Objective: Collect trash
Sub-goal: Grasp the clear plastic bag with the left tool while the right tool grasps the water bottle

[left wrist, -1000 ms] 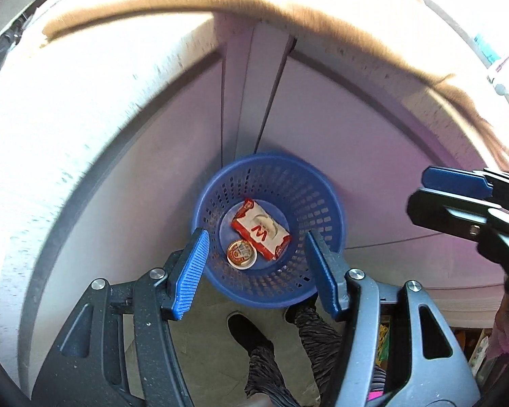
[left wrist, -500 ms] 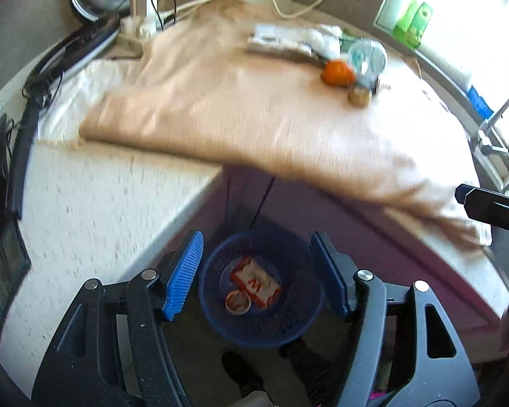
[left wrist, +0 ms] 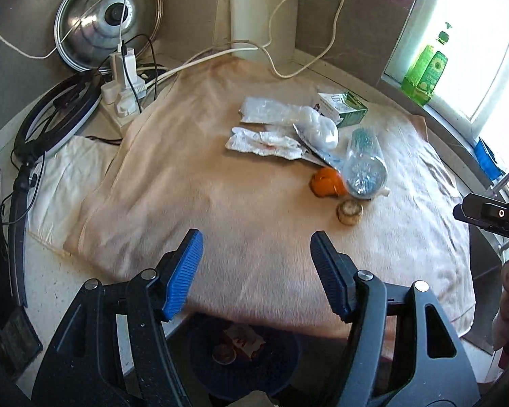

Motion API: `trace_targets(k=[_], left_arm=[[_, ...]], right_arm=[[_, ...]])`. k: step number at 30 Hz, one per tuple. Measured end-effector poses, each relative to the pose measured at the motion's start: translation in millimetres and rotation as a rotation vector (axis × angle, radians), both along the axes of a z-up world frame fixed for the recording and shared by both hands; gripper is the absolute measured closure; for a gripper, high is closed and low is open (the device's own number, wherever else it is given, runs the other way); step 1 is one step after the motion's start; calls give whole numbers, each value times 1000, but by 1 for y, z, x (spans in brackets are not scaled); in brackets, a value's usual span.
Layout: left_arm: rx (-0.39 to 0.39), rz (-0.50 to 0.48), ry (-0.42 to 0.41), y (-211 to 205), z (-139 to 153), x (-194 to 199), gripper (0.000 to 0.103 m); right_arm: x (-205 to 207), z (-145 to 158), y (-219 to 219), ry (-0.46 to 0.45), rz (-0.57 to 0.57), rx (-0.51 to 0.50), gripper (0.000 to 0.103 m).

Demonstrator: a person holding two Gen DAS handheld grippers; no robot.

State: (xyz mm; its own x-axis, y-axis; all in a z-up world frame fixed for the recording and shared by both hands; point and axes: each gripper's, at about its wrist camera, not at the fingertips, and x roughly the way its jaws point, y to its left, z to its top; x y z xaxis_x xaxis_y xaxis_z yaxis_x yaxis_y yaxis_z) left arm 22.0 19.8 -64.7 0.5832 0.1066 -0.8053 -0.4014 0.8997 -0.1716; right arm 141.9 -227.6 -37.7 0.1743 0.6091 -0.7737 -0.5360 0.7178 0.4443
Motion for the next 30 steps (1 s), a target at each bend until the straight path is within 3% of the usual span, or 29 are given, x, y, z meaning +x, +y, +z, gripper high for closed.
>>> trace_targets(k=[11,17,30], left_arm=[[4,-15,0,11,13,81,35],[-41,-25,19,19,11,127,35],[-150,-65,159,21,-22,231,37]], right_arm=[[85,-29,16,169,-60,66,26],[111,-47,26,241,-85,66,26],[140,-75,37,364,-112,87,26]])
